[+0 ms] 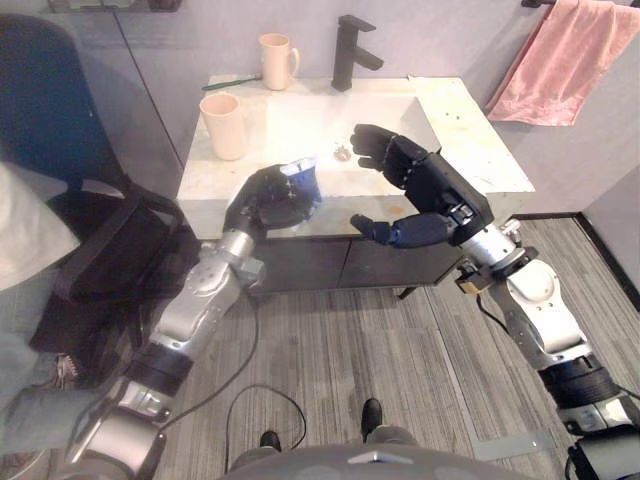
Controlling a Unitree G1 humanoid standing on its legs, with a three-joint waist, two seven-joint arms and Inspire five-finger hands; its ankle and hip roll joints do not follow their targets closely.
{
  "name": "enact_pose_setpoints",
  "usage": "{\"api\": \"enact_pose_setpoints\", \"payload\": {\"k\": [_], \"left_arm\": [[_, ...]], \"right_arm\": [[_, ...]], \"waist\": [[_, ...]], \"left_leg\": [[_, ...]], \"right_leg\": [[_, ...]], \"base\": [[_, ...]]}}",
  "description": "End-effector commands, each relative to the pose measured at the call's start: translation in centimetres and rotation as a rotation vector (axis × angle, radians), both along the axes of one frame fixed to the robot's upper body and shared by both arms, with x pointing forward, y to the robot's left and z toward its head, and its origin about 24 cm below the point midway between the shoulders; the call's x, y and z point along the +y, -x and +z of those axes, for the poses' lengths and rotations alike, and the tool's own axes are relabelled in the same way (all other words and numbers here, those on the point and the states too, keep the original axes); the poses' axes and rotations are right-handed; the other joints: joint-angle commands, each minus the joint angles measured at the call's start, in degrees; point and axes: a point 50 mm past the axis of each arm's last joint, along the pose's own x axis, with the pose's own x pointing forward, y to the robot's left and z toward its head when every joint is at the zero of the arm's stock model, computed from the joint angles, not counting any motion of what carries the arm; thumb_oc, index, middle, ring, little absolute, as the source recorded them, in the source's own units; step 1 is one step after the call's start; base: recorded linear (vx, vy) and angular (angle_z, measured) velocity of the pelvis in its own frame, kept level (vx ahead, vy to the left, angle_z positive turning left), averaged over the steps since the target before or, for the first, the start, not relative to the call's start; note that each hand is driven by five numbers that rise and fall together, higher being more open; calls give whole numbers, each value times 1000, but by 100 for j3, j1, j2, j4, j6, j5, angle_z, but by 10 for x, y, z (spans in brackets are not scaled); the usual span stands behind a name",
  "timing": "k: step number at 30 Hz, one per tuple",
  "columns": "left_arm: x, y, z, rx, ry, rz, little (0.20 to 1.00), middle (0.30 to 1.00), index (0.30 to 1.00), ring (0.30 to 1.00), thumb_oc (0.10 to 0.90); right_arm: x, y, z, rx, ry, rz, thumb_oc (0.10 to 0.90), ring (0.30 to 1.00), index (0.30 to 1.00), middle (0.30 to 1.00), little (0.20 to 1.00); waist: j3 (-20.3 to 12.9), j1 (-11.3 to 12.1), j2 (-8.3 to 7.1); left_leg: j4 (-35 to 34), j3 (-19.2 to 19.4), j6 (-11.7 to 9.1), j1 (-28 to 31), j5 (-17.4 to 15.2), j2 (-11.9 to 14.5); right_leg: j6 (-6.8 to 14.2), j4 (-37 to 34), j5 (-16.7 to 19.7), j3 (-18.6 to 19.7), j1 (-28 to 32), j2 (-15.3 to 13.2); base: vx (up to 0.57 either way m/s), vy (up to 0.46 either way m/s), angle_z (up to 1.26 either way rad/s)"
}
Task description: Organize the bathroom.
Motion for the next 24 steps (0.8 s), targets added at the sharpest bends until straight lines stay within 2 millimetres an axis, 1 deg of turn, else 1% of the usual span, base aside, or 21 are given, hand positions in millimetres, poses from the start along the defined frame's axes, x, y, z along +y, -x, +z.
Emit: {"api": "enact_pose_setpoints", "payload": {"k": [1, 5, 9, 10, 11, 12, 13, 24], "left_arm": [[-31, -21, 68, -306, 36, -109, 300, 300, 300, 300, 400], [-36, -21, 65, -290, 32, -128, 300, 300, 300, 300, 400], [-40, -22, 64, -277, 35, -136, 300, 300, 300, 300, 400], [-40, -23, 64, -274, 37, -135, 300, 300, 300, 300, 400], [-41, -23, 63, -272, 37, -136, 300, 300, 300, 300, 400], [-42, -23, 62, -266, 39, -139, 300, 300, 300, 300, 400], [-43, -23, 61, -261, 38, -141, 300, 300, 300, 300, 400], [-47, -23, 60, -243, 36, -153, 300, 300, 300, 300, 400]], "right_arm": [[4, -12, 63, -243, -117, 43, 800, 900, 900, 900, 900], [12, -19, 60, -219, -147, 48, 800, 900, 900, 900, 900], [17, -24, 61, -215, -193, 50, 800, 900, 900, 900, 900], [18, -24, 62, -214, -207, 54, 764, 846, 846, 846, 846], [19, -25, 62, -214, -212, 56, 758, 836, 836, 836, 836], [22, -26, 63, -208, -230, 66, 772, 858, 858, 858, 858], [24, -27, 64, -206, -228, 71, 800, 900, 900, 900, 900], [38, -32, 59, -159, -221, 118, 800, 900, 900, 900, 900]], "waist": [[-184, 70, 225], [-178, 165, 209], [-181, 216, 204], [-184, 225, 204], [-183, 230, 204], [-182, 255, 203], [-183, 271, 198], [-179, 364, 189]], "left_leg": [[201, -73, 39, -84, -327, -321], [195, -126, 40, -60, -336, -332], [198, -151, 40, -49, -344, -337], [198, -158, 40, -50, -345, -339], [198, -162, 40, -48, -344, -340], [199, -182, 40, -38, -350, -345], [206, -195, 39, -39, -355, -348], [161, -258, 41, -2, -336, -357]], "right_leg": [[478, 263, -1231, -359, 519, 403], [482, 252, -1238, -424, 564, 392], [483, 235, -1236, -453, 588, 387], [482, 233, -1238, -455, 589, 388], [482, 232, -1236, -458, 592, 387], [482, 226, -1238, -467, 607, 387], [482, 224, -1244, -478, 619, 384], [486, 198, -1231, -545, 657, 372]], "base": [[0, 0, 0], [18, -11, 7], [17, -12, 5], [0, 0, 0], [20, -2, 4], [26, -1, 7], [26, -1, 9], [10, 0, 3]]}}
